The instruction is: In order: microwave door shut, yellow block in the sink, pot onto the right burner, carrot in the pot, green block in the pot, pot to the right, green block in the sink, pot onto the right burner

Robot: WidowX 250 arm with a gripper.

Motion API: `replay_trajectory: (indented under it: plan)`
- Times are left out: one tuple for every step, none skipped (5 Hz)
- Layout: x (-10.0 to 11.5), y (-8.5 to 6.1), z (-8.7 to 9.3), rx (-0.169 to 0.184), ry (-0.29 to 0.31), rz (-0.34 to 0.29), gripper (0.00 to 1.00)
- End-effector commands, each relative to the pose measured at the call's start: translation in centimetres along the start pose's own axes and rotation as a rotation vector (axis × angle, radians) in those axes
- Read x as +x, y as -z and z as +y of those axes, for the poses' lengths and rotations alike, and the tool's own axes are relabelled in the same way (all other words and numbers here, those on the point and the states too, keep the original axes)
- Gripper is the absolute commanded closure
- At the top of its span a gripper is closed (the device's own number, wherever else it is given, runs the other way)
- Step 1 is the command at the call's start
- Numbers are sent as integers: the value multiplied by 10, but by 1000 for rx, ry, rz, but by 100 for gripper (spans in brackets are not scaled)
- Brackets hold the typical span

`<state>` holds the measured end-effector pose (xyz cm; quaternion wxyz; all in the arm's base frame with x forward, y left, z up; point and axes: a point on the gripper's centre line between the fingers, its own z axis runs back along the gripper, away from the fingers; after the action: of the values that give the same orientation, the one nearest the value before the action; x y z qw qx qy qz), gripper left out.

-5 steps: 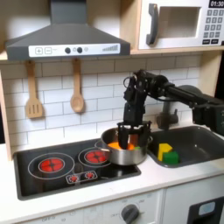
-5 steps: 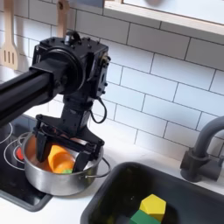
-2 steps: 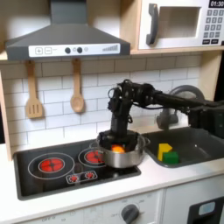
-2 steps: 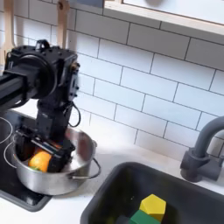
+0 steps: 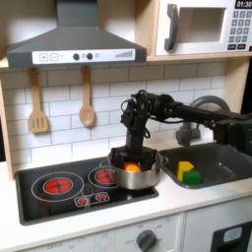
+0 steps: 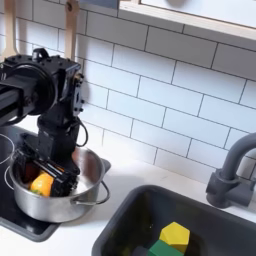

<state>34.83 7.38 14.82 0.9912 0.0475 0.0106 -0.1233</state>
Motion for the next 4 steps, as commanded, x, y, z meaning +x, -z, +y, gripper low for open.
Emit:
replay_trajectory:
  plan:
    - [2,-14,17,-47,-40,-3,0]
    - [0,-16,32,-36,-78,1,0]
    - [-2,-13,35,-39,-79,13,0]
    - [-4,-11,40,-32,-93,17,0]
